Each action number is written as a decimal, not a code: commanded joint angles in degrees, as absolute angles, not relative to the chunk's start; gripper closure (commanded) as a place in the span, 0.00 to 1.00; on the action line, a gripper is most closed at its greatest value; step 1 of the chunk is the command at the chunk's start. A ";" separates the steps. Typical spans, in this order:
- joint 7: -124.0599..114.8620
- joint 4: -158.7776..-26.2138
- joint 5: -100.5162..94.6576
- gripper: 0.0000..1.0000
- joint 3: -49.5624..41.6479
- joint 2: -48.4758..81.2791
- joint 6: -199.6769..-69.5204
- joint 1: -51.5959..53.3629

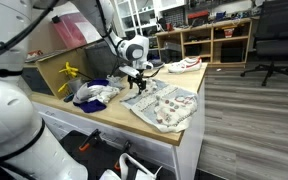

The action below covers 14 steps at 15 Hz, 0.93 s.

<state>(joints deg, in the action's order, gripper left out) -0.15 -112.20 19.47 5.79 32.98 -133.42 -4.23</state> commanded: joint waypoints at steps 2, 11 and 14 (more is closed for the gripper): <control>-3.71 -113.33 20.35 0.47 3.89 31.55 -132.87 -3.99; -6.71 -114.42 20.25 1.00 2.39 31.27 -132.94 -3.86; -7.09 -114.79 20.22 1.00 2.40 31.13 -132.76 -3.83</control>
